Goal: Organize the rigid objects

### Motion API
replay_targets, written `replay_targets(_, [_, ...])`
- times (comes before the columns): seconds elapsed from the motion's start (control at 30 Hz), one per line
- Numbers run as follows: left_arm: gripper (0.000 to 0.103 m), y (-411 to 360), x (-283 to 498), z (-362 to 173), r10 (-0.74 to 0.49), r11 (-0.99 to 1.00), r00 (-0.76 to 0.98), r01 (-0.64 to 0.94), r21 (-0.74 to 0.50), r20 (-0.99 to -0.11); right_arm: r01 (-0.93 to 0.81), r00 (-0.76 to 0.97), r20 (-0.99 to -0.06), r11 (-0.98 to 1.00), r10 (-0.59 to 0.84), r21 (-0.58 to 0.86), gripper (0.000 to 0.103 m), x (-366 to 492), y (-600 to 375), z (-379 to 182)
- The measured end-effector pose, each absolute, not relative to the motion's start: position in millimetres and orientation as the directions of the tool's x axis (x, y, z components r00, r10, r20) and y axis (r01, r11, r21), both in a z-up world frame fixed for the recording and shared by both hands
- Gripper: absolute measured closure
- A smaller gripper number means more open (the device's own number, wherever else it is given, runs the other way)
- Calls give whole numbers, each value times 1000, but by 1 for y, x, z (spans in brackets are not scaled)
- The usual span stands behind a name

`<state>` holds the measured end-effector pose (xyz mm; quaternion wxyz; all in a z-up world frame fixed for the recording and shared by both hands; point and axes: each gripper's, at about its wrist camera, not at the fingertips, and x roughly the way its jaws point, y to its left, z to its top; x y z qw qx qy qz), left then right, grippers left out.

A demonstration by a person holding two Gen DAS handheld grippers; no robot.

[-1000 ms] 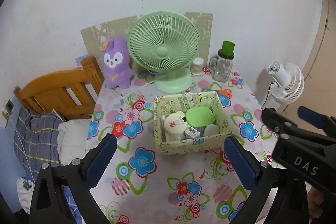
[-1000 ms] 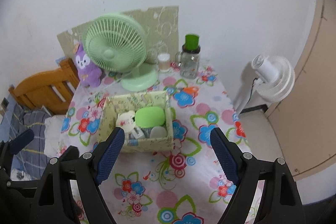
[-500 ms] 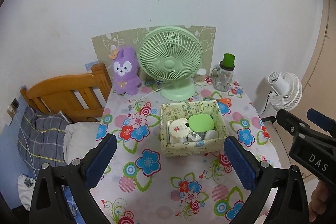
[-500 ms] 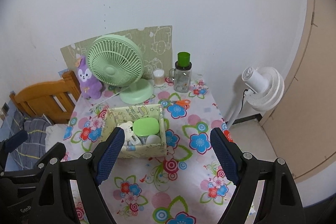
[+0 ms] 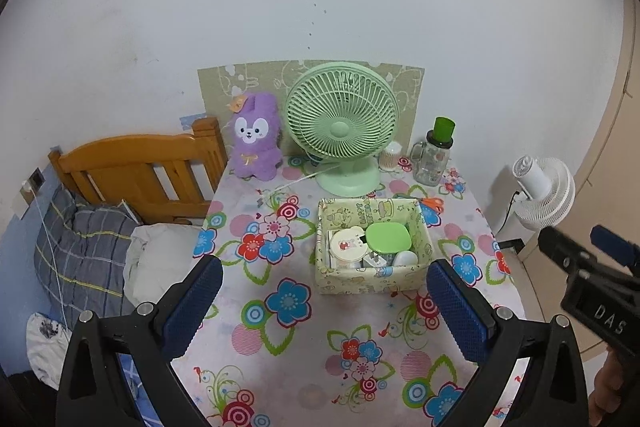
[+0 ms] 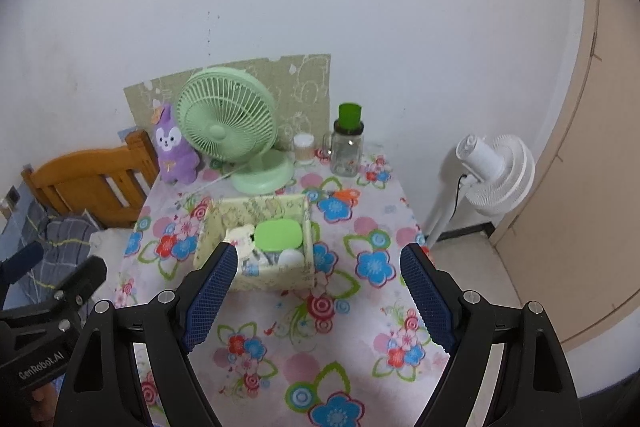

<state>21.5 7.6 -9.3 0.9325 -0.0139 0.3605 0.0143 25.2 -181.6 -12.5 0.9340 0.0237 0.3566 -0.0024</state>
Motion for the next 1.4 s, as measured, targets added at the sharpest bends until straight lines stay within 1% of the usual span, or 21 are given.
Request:
replay_targets(0.23, [0, 6, 12, -3, -2, 1000, 756, -17, -23, -655, 21, 755, -655, 998, 18, 52, 17, 11, -182, -8])
replay_targets(0.6, [0, 8, 9, -3, -7, 999, 749, -21, -35, -663, 35, 759, -651, 999, 0, 41, 17, 4, -182, -5])
replay_targets(1.4, [0, 9, 3, 5, -8, 999, 765, -16, -32, -644, 30, 770, -637, 998, 12, 54, 17, 3, -183, 2])
